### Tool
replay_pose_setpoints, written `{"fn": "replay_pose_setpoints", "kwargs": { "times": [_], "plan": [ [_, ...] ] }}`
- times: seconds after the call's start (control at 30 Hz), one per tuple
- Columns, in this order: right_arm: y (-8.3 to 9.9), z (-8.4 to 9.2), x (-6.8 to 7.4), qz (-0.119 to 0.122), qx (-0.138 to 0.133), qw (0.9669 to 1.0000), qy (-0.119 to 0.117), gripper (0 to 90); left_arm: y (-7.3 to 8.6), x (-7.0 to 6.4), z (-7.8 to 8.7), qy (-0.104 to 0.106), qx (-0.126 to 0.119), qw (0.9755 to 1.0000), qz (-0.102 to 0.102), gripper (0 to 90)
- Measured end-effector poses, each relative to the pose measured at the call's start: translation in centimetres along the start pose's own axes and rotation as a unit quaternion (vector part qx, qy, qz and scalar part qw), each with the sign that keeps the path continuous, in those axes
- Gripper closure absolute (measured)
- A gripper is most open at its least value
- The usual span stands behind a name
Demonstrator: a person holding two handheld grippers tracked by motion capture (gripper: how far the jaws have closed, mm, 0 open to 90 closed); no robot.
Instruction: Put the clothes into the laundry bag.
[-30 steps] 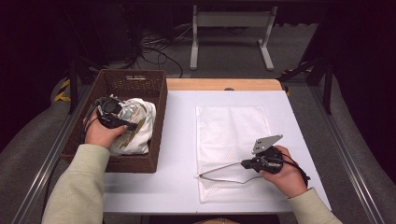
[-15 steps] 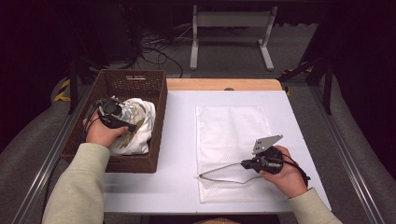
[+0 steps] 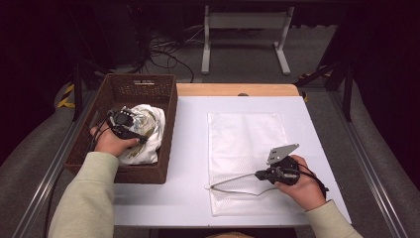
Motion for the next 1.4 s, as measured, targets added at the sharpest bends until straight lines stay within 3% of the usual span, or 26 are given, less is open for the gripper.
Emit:
{"fn": "replay_pose_setpoints", "kwargs": {
  "times": [0.27, 0.43, 0.63, 0.77, 1.0, 1.23, 1.4],
  "plan": [
    [0.0, 0.0, 0.0, 0.001, -0.001, 1.0000, -0.001, 88.8, 0.2, -0.3, -0.4, -0.001, 0.006, 1.0000, 0.007, 0.0],
    [-0.1, 0.0, 0.1, 0.000, -0.001, 1.0000, -0.001, 88.8, 0.3, -0.4, -0.6, -0.004, 0.018, 0.9998, 0.002, 0.0],
    [-0.1, 0.0, 0.1, 0.003, -0.001, 1.0000, -0.002, 88.8, 0.1, -0.8, -1.1, -0.032, 0.036, 0.9988, 0.002, 0.0],
    [-0.1, 0.0, 0.2, 0.003, -0.003, 1.0000, -0.003, 88.7, 0.2, -0.7, -1.0, -0.027, 0.035, 0.9990, 0.007, 0.7],
    [-0.1, 0.1, 0.1, 0.004, -0.004, 1.0000, -0.005, 88.7, -0.1, -0.7, -0.4, -0.019, 0.031, 0.9993, -0.008, 16.4],
    [-0.3, 0.2, 0.2, 0.003, -0.007, 1.0000, -0.006, 88.7, -0.5, -0.8, 0.3, -0.003, 0.028, 0.9996, 0.003, 41.8],
    [-0.2, 0.2, 0.1, 0.001, -0.008, 0.9999, -0.007, 88.7, -1.1, -1.2, 1.0, -0.018, 0.034, 0.9993, -0.007, 53.4]
  ]
}}
Point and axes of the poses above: each handheld gripper's, and its own axes: z roughly backward along the jaws, y roughly out of its underside, x roughly to its left, the point moved 5 cm from there along -z, roughly forward along the jaws, and after that the axes turned 15 degrees about -x, right-handed, at the moved point
